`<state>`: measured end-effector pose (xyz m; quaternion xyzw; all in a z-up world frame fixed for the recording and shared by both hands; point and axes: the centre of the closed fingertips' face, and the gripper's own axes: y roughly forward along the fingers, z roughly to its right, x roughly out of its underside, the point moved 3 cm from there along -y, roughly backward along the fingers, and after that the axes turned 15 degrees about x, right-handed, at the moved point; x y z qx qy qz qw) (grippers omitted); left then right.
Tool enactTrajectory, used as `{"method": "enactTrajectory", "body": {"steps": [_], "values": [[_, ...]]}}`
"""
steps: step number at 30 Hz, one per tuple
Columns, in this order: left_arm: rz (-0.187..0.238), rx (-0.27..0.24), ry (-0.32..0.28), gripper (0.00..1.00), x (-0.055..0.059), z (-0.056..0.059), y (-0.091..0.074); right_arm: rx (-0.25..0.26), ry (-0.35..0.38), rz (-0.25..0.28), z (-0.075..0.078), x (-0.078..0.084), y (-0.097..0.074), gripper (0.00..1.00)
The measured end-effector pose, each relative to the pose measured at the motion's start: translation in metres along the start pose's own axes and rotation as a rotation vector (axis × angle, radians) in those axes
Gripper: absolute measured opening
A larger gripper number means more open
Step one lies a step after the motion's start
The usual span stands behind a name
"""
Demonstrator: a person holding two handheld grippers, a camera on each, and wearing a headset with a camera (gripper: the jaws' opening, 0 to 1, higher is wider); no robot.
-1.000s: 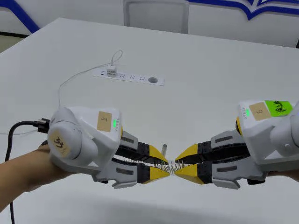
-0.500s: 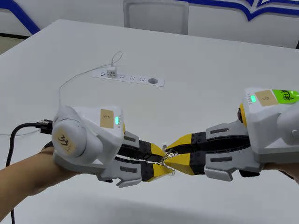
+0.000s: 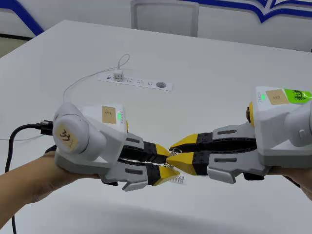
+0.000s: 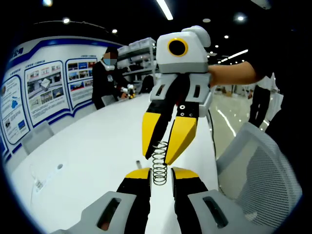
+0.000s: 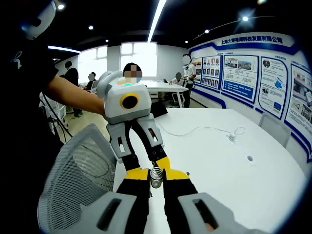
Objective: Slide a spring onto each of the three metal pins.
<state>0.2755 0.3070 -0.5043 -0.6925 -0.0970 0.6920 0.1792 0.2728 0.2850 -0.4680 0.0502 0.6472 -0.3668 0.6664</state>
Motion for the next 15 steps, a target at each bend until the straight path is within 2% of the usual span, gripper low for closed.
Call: {"method": "enactTrajectory", "body": {"steps": [3, 6, 9, 12, 15], "values": [[-0.021, -0.024, -0.008, 0.30, 0.005, -0.002, -0.002, 0.001, 0.001, 0.010, 0.002, -0.004, -0.001, 0.10], [-0.021, -0.032, -0.012, 0.35, 0.007, -0.001, -0.004, 0.010, -0.012, 0.010, 0.005, -0.006, -0.001, 0.10], [0.002, -0.042, -0.015, 0.44, 0.006, 0.000, -0.007, 0.036, -0.022, -0.002, 0.016, -0.005, -0.003, 0.10], [0.019, -0.071, -0.025, 0.51, 0.003, -0.001, -0.013, 0.080, -0.013, -0.015, 0.033, -0.001, -0.008, 0.10], [0.080, -0.085, -0.048, 0.55, -0.003, -0.002, -0.020, 0.148, 0.002, -0.045, 0.056, 0.007, -0.013, 0.10]]}}
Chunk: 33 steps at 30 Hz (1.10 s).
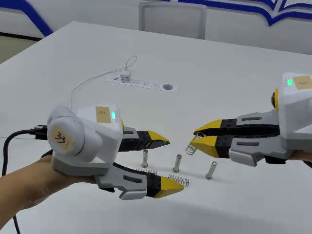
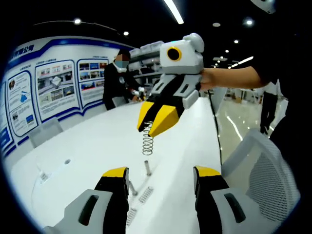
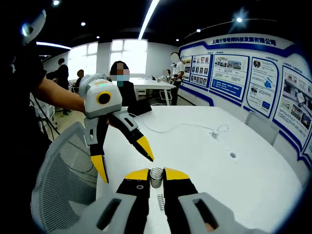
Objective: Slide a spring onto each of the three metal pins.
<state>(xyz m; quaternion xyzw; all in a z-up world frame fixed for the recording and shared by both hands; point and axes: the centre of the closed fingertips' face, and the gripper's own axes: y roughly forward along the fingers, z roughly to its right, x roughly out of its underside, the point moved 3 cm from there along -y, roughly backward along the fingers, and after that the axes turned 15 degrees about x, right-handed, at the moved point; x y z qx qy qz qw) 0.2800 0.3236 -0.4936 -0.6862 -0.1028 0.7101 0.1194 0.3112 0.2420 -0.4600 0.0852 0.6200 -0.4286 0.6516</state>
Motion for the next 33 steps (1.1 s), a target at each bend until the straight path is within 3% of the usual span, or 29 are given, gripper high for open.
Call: {"method": "enactTrajectory", "body": {"steps": [5, 12, 19, 24, 27, 33], "values": [[-0.029, -0.043, 0.001, 0.61, 0.009, -0.007, -0.010, 0.095, 0.019, -0.059, 0.027, 0.017, -0.002, 0.10], [-0.012, -0.117, -0.058, 0.73, 0.020, -0.017, -0.025, 0.156, 0.023, -0.146, 0.039, 0.047, 0.002, 0.10], [-0.035, -0.172, -0.090, 0.83, 0.033, -0.022, -0.037, 0.176, 0.022, -0.195, 0.042, 0.069, 0.010, 0.10], [-0.028, -0.188, -0.117, 0.87, 0.037, -0.023, -0.040, 0.179, 0.035, -0.206, 0.045, 0.075, 0.014, 0.10], [0.013, -0.208, -0.129, 0.93, 0.036, -0.025, -0.044, 0.192, -0.018, -0.238, 0.047, 0.084, 0.016, 0.10], [0.011, -0.242, -0.139, 0.96, 0.039, -0.032, -0.053, 0.196, 0.027, -0.244, 0.050, 0.095, 0.019, 0.10]]}}
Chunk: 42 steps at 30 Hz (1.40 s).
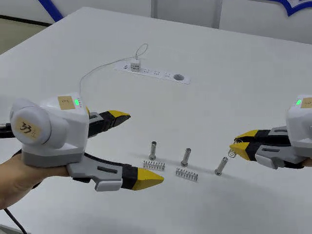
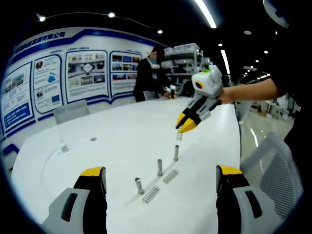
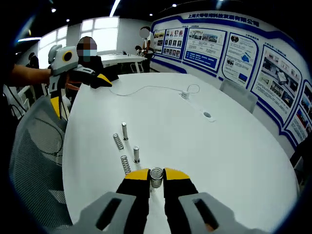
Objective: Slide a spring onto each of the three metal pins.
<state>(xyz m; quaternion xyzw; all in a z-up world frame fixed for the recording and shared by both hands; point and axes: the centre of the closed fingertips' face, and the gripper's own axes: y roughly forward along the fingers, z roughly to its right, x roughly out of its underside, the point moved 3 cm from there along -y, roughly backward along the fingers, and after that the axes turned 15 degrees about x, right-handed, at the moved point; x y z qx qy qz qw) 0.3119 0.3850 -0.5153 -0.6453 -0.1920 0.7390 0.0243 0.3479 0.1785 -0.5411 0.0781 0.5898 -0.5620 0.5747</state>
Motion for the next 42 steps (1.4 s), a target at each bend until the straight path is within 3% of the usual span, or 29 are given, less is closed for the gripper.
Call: {"method": "enactTrajectory", "body": {"steps": [6, 16, 22, 42], "values": [[0.018, -0.033, -0.021, 1.00, 0.002, -0.007, -0.007, -0.003, 0.030, -0.005, -0.002, 0.004, 0.007, 0.10], [-0.012, -0.056, -0.039, 1.00, 0.015, -0.006, -0.014, -0.015, 0.044, -0.024, -0.006, 0.012, 0.017, 0.10], [0.042, -0.063, -0.077, 1.00, 0.009, -0.007, -0.015, -0.013, 0.055, -0.036, -0.008, 0.017, 0.024, 0.10], [0.013, -0.072, -0.080, 1.00, 0.014, -0.008, -0.016, -0.019, 0.065, -0.081, -0.016, 0.042, 0.040, 0.10]]}}
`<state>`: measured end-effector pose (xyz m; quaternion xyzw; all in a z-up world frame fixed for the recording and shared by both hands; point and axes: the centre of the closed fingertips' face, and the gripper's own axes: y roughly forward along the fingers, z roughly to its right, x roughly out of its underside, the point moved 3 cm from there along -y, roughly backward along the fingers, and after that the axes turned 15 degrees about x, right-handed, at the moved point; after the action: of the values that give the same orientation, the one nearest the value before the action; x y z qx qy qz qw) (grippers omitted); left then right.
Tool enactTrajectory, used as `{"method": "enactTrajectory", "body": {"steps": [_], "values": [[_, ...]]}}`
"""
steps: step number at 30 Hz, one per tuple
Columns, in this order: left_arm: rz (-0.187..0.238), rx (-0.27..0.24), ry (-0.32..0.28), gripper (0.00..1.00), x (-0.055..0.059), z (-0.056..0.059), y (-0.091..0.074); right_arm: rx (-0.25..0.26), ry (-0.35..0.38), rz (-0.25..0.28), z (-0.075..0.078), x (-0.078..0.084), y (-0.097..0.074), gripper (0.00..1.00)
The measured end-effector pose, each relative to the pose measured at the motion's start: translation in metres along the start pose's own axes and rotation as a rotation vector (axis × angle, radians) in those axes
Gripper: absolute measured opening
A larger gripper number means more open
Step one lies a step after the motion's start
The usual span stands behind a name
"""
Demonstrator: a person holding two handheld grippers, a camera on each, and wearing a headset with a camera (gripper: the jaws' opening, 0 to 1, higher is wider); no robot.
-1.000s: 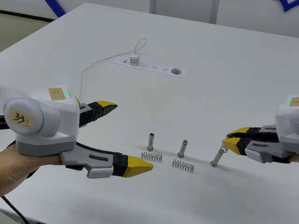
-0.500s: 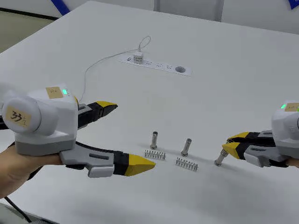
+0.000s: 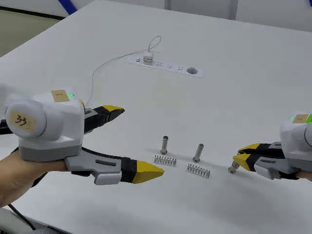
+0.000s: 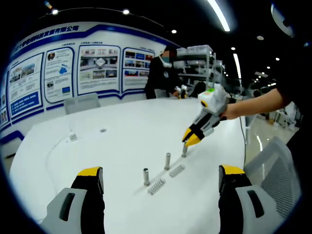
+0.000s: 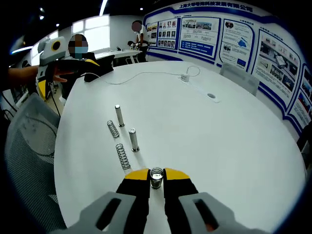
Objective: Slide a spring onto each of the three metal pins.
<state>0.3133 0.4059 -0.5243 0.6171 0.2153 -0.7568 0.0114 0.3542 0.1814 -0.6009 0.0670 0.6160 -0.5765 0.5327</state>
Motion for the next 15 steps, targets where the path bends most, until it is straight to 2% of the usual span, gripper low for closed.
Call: {"method": "enactTrajectory", "body": {"steps": [9, 15], "values": [[-0.008, -0.005, -0.006, 1.00, 0.0040, 0.0012, -0.0021, 0.000, -0.002, -0.007, -0.0062, 0.0073, 0.0055, 0.11], [-0.010, -0.007, -0.009, 1.00, 0.0051, 0.0014, -0.0037, -0.004, -0.011, 0.000, -0.0080, 0.0065, 0.0069, 0.11]]}}
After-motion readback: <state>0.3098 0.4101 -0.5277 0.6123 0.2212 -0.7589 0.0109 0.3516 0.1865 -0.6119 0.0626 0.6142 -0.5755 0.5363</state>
